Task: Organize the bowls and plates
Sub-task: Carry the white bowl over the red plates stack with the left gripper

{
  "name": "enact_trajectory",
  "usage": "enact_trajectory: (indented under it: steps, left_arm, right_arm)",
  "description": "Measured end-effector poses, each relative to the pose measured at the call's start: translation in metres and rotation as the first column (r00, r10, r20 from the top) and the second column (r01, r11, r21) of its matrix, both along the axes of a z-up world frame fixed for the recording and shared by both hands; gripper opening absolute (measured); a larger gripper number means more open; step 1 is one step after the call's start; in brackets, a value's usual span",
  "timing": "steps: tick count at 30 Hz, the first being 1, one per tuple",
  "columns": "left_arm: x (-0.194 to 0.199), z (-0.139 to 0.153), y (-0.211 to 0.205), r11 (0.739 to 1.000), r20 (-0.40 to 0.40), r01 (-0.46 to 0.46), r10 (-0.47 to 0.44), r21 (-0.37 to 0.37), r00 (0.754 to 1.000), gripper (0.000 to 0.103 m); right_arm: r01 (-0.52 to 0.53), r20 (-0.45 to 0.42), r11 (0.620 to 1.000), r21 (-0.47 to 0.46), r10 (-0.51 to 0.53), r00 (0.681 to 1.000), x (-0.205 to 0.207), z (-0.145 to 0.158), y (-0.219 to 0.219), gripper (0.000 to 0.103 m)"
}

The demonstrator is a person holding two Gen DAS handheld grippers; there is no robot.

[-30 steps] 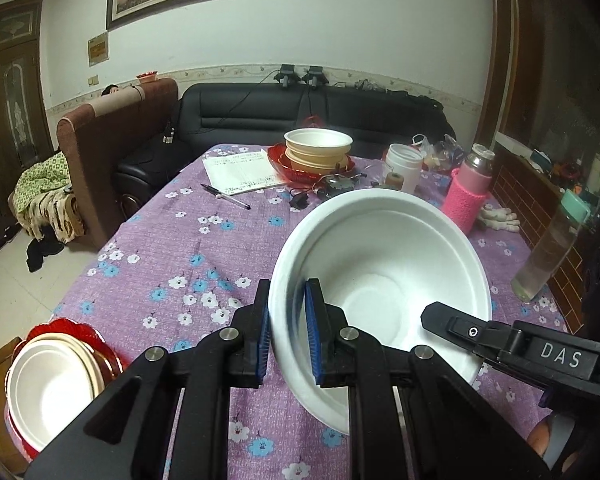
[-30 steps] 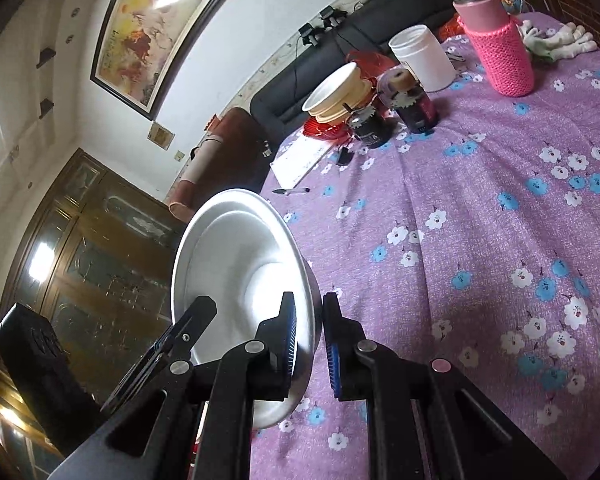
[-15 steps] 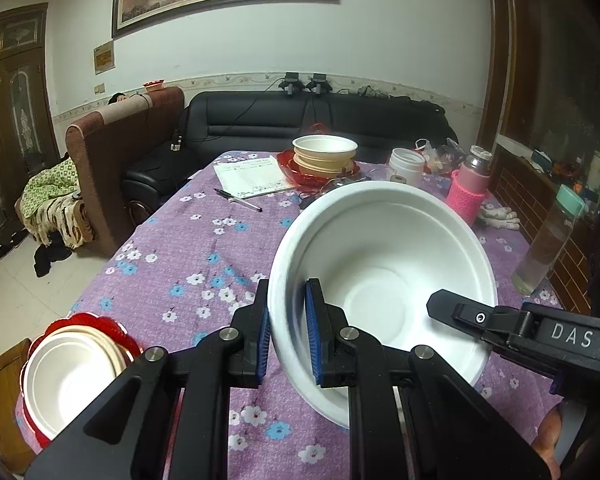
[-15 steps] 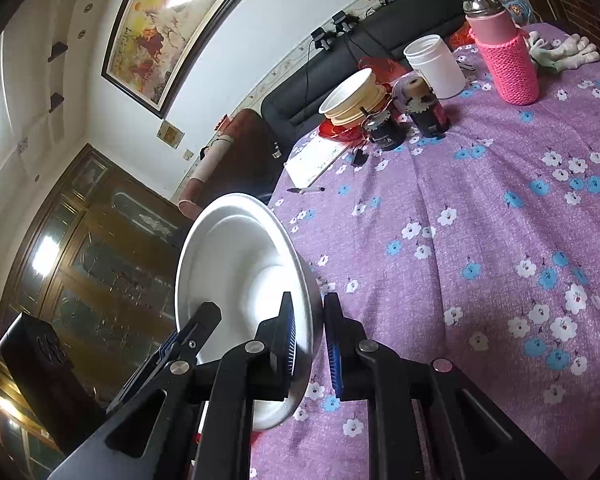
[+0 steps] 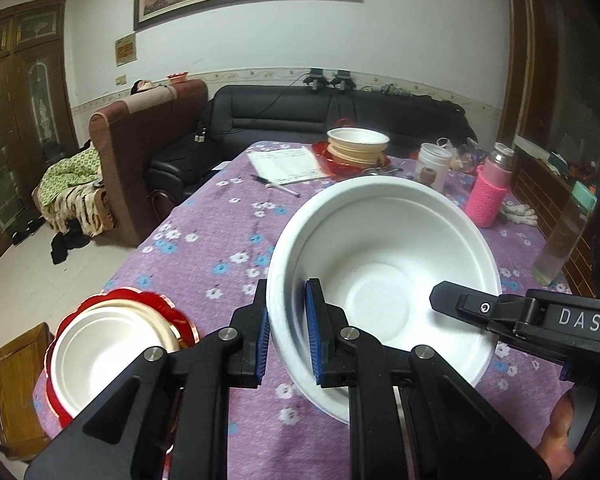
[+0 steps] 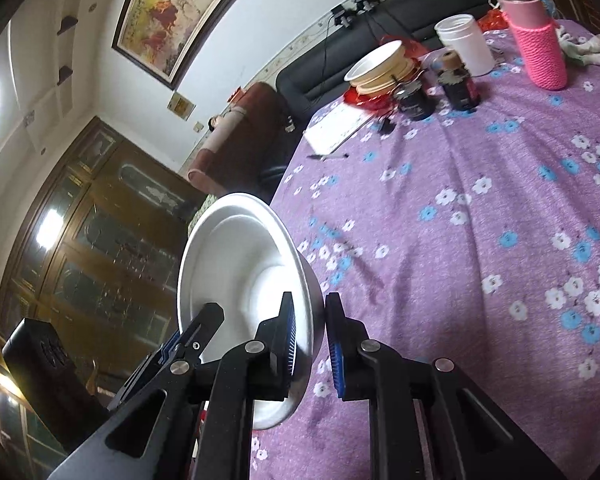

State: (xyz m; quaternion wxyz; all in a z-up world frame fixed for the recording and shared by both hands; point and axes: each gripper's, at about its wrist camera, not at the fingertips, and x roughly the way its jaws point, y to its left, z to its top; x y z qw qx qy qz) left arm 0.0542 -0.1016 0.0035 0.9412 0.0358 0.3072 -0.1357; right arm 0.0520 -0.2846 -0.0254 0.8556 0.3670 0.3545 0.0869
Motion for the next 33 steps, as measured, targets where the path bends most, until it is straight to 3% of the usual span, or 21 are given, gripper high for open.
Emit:
enact_trajectory:
  steps: [17, 33]
  left_arm:
    - [0.008, -0.017, 0.063, 0.993, -0.042, -0.118, 0.117, -0.013, 0.992, 0.015]
    - [0.008, -0.032, 0.129, 0.966, -0.09, -0.256, 0.253, -0.024, 0.963, 0.015]
  right_arm:
    - [-0.128, -0.045, 0.99, -0.056, 0.126, 0.991, 0.022, -0.003, 0.075, 0.018]
    - [-0.274, -0.092, 0.959, -0.067, 0.267, 0.959, 0.04, -0.012, 0.156, 0.018]
